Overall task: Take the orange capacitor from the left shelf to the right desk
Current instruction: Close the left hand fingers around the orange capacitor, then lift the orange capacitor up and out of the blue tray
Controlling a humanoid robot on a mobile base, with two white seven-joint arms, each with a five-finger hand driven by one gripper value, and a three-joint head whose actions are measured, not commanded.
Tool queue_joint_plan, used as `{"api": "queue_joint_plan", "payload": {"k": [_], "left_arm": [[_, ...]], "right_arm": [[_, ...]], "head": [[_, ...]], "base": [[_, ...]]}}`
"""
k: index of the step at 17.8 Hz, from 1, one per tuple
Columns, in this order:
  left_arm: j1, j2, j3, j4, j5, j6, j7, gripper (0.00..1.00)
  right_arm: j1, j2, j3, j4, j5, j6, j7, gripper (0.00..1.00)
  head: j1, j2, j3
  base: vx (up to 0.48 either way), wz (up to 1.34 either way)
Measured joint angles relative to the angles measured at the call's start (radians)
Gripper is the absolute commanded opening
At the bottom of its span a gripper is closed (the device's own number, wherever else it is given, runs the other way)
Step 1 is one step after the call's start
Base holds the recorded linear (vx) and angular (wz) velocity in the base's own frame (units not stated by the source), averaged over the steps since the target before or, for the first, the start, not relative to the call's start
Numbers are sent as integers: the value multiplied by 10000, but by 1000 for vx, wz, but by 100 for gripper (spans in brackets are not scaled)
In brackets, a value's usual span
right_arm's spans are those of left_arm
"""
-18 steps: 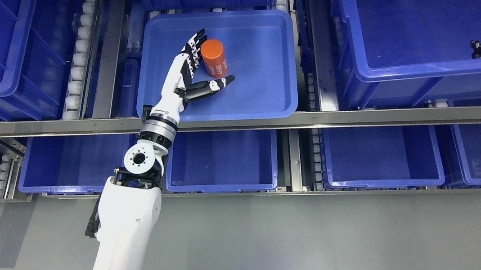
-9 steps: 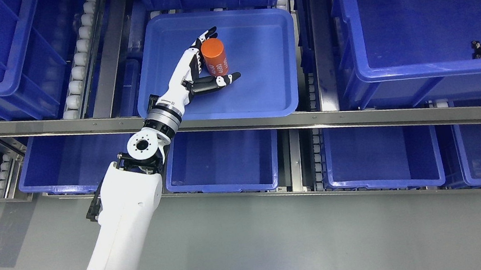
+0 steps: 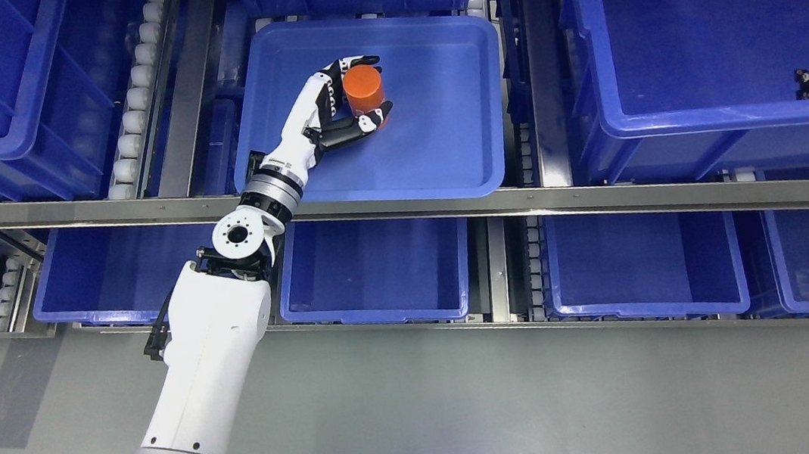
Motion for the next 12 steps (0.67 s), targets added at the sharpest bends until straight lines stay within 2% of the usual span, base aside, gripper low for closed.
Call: {"api": "queue_joint_plan", "payload": {"k": [2,4,12], "left_arm": [[13,0,38,92,52,-389,-15,8],[72,0,73,170,167,-844,-13,1],[182,0,245,123,1016,-1909,23,0]], "right_arm": [[0,0,0,0,0,0,0,100],[0,0,0,0,0,0,0,100],[0,0,0,0,0,0,0,100]], "head": [[0,0,0],[0,0,0],[0,0,0]], "base": [[0,0],[0,0],[0,0]]}}
